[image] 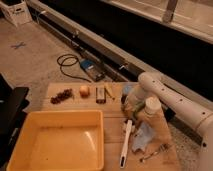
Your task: Stack cups into tray
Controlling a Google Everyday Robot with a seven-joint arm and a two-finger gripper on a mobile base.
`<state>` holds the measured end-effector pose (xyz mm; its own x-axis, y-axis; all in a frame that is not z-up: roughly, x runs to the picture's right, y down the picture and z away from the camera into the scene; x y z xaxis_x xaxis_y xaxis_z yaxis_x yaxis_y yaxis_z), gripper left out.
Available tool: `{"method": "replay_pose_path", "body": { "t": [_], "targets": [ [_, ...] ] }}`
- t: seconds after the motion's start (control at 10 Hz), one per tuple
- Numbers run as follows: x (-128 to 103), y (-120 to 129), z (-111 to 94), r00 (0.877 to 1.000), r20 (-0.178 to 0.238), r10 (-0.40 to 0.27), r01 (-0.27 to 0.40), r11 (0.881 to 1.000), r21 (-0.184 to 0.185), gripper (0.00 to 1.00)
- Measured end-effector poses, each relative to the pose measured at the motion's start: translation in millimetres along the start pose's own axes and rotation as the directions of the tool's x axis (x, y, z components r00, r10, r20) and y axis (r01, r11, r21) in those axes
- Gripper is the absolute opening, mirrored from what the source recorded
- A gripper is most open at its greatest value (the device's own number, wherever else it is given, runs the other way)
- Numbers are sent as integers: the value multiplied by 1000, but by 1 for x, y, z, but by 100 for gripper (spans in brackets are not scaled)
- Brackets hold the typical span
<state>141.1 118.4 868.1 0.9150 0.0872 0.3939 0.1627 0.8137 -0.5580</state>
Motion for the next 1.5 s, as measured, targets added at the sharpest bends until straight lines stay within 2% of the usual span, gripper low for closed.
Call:
{"method": "replay_pose_path", "body": {
  "t": [0.2, 0.3, 0.6, 0.7, 0.9, 1.1, 1.2, 1.3, 1.5],
  "targets": [
    [-7, -3, -9, 1000, -3, -1, 1, 1000, 18, 0],
    [-13, -7, -20, 1000, -10, -4, 4, 999, 38, 0],
    [-22, -27, -60, 999, -53, -14, 19, 995, 93, 0],
    [-21, -43, -79, 997, -74, -11, 19, 994, 108, 0],
    [-9, -64, -103, 995, -103, -5, 18, 992, 123, 0],
    [21, -82, -139, 991, -133, 27, -6, 988, 156, 0],
    [36, -86, -152, 990, -132, 53, -28, 983, 179, 0],
    [51, -85, -161, 988, -131, 78, -51, 979, 198, 0],
    [53, -86, -162, 988, -129, 81, -54, 978, 202, 0]
  ]
}}
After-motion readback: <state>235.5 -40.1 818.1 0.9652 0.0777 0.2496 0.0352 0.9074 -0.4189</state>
